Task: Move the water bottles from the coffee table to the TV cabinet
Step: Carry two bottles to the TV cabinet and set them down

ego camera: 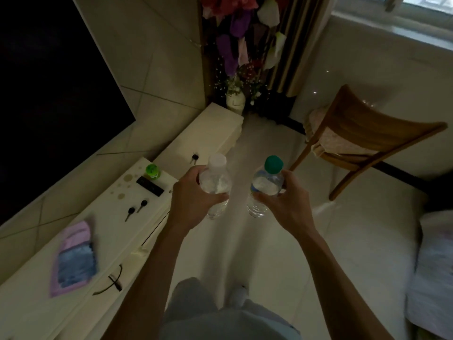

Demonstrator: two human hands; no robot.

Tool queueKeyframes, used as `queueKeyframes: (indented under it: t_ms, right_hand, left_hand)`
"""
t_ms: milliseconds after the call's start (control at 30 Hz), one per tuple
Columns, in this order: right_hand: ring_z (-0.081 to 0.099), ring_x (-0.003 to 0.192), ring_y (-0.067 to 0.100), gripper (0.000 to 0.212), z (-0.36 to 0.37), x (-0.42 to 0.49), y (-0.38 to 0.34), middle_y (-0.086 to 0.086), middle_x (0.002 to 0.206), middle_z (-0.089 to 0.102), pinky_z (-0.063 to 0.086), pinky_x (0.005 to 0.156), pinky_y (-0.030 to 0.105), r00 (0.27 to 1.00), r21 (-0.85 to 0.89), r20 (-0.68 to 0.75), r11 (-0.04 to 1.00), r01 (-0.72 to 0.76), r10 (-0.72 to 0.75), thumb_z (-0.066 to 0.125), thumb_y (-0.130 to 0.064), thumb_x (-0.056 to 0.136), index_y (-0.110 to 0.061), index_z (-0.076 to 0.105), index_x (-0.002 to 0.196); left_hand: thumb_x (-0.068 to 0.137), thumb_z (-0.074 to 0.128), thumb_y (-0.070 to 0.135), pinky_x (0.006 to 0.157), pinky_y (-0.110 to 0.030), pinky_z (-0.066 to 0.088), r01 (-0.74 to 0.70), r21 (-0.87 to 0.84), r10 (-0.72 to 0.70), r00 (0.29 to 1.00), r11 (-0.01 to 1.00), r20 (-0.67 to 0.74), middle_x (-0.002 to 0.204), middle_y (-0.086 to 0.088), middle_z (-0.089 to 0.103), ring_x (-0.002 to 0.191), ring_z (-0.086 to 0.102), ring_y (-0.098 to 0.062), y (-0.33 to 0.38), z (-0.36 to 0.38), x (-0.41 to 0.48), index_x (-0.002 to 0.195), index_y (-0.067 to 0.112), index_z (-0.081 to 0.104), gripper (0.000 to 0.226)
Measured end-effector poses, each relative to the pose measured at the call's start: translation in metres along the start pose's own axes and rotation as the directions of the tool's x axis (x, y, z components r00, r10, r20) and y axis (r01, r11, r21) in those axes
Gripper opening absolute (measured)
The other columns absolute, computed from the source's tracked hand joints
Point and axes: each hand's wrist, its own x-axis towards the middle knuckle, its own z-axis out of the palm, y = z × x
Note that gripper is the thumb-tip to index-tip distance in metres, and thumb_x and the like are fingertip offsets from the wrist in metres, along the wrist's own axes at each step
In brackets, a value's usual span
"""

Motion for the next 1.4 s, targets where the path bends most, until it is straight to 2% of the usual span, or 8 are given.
queueKeyframes:
  t_ms: [100,167,533,733,900,1100,1300,1400]
  right_hand:
    - [0.062,0.098,0.012,0.069,-0.003,0.031,0.002,-0.003,0.117,0.065,0.053,0.083,0.029,1.0,0.008,0.012,1.0,0.002,-0.002,0.085,-0.034,0.069,-0.018,0.052,0.127]
    - [0.062,0.1,0.012,0.069,-0.002,0.051,0.003,-0.002,0.117,0.065,0.054,0.085,0.032,1.0,0.007,0.024,1.0,-0.001,0.001,0.084,-0.034,0.069,-0.017,0.052,0.127]
    - [0.063,0.102,0.013,0.072,0.042,0.175,-0.018,-0.003,0.119,0.065,0.055,0.088,0.041,0.998,-0.086,0.054,0.996,-0.014,0.018,0.083,-0.04,0.067,-0.019,0.05,0.128]
    - [0.063,0.102,0.014,0.075,0.069,0.249,-0.053,-0.002,0.124,0.063,0.055,0.087,0.038,0.998,-0.109,0.052,0.994,-0.027,0.033,0.082,-0.04,0.068,-0.018,0.048,0.131]
    - [0.063,0.097,0.009,0.081,0.089,0.297,-0.07,-0.006,0.119,0.063,0.057,0.083,0.036,0.998,-0.093,0.059,0.995,-0.024,0.029,0.073,-0.057,0.061,-0.02,0.049,0.129]
    - [0.065,0.099,0.012,0.083,0.106,0.352,-0.071,-0.005,0.119,0.064,0.058,0.083,0.041,0.993,-0.125,0.115,0.992,0.01,0.004,0.072,-0.061,0.059,-0.021,0.049,0.128]
    - [0.063,0.101,0.012,0.08,0.117,0.419,-0.066,-0.005,0.121,0.063,0.057,0.085,0.038,0.982,-0.132,0.185,0.989,0.06,-0.035,0.075,-0.056,0.063,-0.023,0.047,0.131]
    - [0.064,0.099,0.011,0.075,0.119,0.456,-0.063,-0.011,0.116,0.061,0.055,0.08,0.03,0.969,-0.093,0.239,0.992,0.084,-0.059,0.08,-0.048,0.067,-0.025,0.047,0.131]
  left_hand:
    - [0.056,0.089,0.028,0.087,-0.039,0.054,0.023,-0.024,-0.023,1.0,0.999,-0.019,0.101,0.007,0.066,0.095,0.062,-0.014,0.009,0.008,0.023,0.109,0.021,0.06,0.06]
    - [0.056,0.089,0.028,0.085,-0.04,0.054,0.042,-0.031,-0.042,0.999,0.999,-0.01,0.1,0.007,0.067,0.093,0.063,-0.014,0.01,0.013,0.039,0.108,0.021,0.06,0.06]
    - [0.056,0.087,0.032,0.086,-0.039,0.053,0.065,-0.018,-0.065,0.998,0.998,0.003,0.105,0.005,0.067,0.097,0.063,-0.016,0.002,0.011,0.173,0.113,0.022,0.06,0.064]
    - [0.059,0.087,0.03,0.089,-0.039,0.053,0.064,-0.016,-0.064,0.998,0.998,0.002,0.108,0.005,0.067,0.099,0.062,-0.016,0.009,-0.013,0.258,0.116,0.021,0.059,0.064]
    - [0.061,0.087,0.025,0.089,-0.032,0.051,0.046,-0.028,-0.046,0.999,0.999,-0.008,0.114,0.006,0.065,0.103,0.059,-0.013,0.015,-0.024,0.306,0.121,0.022,0.057,0.068]
    - [0.059,0.088,0.027,0.087,-0.031,0.052,0.113,-0.048,-0.115,0.993,0.992,-0.026,0.112,0.006,0.066,0.101,0.061,-0.014,0.011,-0.023,0.351,0.12,0.023,0.058,0.069]
    - [0.057,0.089,0.028,0.089,-0.038,0.053,0.168,-0.035,-0.171,0.979,0.985,-0.115,0.11,0.005,0.067,0.1,0.062,-0.015,0.013,-0.011,0.4,0.118,0.022,0.06,0.068]
    - [0.058,0.089,0.026,0.086,-0.032,0.052,0.19,-0.047,-0.196,0.967,0.981,-0.165,0.108,0.008,0.066,0.098,0.061,-0.013,0.023,-0.001,0.423,0.117,0.022,0.06,0.066]
